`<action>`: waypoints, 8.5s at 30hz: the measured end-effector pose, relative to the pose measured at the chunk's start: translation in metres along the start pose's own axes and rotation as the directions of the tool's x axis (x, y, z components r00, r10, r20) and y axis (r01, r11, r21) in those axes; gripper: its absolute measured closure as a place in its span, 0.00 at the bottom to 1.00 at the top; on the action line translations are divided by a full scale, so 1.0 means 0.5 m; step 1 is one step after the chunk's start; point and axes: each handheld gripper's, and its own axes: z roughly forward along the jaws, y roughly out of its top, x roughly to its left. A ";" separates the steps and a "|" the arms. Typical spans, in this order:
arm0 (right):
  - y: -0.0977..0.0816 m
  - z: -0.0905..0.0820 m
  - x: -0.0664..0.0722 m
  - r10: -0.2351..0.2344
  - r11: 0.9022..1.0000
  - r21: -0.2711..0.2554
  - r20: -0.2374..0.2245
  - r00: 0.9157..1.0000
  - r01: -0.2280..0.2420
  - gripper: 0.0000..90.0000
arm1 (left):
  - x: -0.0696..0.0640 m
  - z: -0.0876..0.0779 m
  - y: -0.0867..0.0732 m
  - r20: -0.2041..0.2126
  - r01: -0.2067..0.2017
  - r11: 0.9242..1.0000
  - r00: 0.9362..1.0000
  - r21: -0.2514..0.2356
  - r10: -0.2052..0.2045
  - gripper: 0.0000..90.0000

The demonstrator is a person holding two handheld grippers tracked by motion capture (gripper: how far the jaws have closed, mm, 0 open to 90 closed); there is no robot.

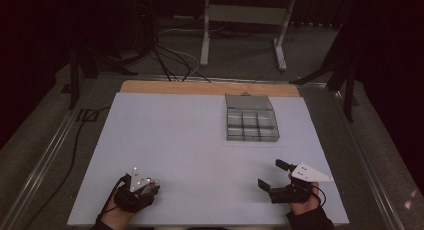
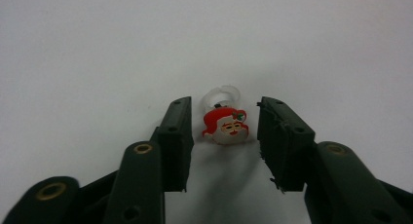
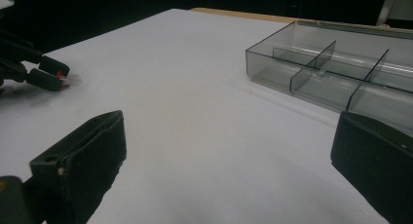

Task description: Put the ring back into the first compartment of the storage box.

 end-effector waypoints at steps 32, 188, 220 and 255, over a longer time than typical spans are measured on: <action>-0.001 0.000 -0.002 0.009 1.000 -0.003 0.002 1.000 -0.009 0.00 | -0.001 0.000 0.010 0.021 -0.038 0.999 0.999 0.000 0.038 0.80; -0.003 -0.005 -0.003 0.013 1.000 -0.004 0.002 1.000 -0.013 0.00 | -0.013 0.168 0.398 0.357 -0.159 0.943 0.897 -0.293 0.262 0.80; -0.004 -0.008 -0.005 0.021 1.000 -0.010 -0.003 1.000 -0.021 0.00 | -0.031 0.270 0.485 0.378 -0.125 0.951 0.897 -0.283 0.230 0.80; 0.000 -0.013 -0.005 0.025 0.999 -0.023 -0.013 1.000 -0.025 0.00 | -0.052 0.383 0.527 0.384 -0.091 0.972 0.908 -0.215 0.170 0.80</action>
